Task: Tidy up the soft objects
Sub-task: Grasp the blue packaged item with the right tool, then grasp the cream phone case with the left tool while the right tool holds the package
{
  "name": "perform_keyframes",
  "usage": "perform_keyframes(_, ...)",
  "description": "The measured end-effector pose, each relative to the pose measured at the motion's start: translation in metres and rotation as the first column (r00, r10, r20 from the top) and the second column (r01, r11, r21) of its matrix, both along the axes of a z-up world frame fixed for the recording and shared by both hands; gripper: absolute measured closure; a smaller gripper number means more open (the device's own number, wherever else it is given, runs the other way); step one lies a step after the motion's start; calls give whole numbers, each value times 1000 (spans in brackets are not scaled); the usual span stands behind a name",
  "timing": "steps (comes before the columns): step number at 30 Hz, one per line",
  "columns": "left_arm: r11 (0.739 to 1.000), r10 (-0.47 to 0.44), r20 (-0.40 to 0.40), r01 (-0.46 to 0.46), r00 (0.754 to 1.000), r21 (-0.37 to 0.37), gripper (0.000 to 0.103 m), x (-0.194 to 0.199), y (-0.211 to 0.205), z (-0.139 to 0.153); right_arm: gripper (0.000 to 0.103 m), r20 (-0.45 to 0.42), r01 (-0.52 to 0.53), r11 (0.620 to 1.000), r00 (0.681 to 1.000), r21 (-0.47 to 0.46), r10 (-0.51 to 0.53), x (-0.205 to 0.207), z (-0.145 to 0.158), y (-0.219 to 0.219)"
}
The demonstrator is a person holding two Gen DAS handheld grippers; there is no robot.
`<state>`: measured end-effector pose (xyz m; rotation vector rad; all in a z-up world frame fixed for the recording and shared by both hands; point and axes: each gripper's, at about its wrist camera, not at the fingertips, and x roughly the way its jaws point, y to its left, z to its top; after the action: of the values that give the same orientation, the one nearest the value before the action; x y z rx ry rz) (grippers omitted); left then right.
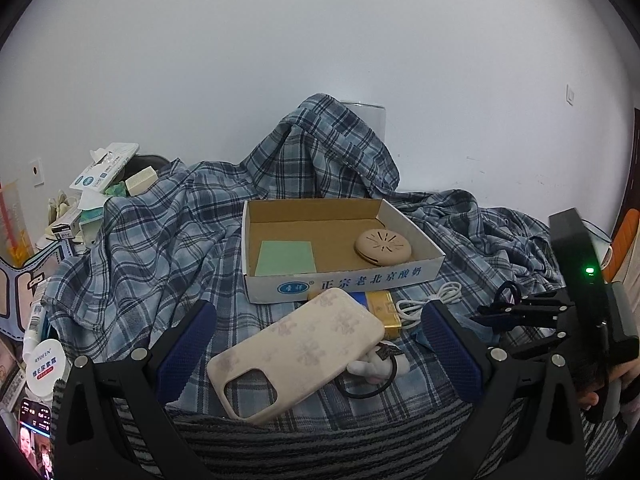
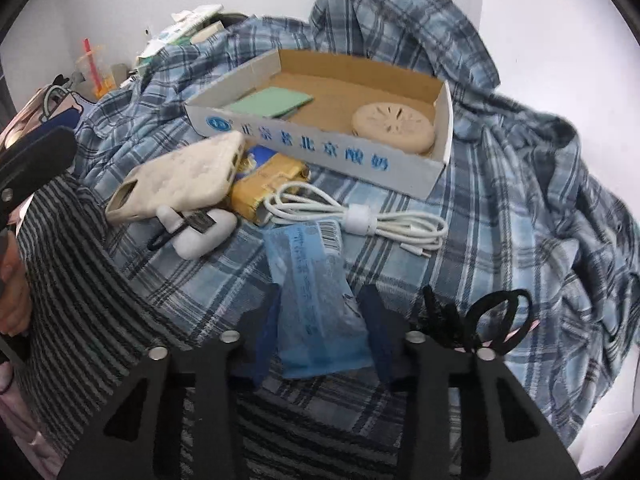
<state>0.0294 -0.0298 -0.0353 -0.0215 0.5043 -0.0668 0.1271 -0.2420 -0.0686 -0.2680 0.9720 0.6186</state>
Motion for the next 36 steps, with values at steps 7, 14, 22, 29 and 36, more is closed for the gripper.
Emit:
perform_keyframes(7,999,-5,34,7,999,-51,0,-6,9,4,68,147,-65,997,987,33,59,-19,20,-1)
perform_keyframes(14,977,-135,7,131,991,169,2,10,5,10,68,276,-119,989,957,85,91,-42,38,0)
perform_keyframes(22,907,-349,-190,382,918,180,14,50,19,-5,67,264,-124,984,961,130,86,-41,41,-5)
perform_keyframes(29,823,-459,-357,540,814,173,22,75,19,-25,67,254,-125,980,964,153,83,-39,42,-7)
perform_keyframes(36,726,-503,-506,660,700,192,22,81,4,-52,67,228,-124,979,970,162,85,-37,38,-5)
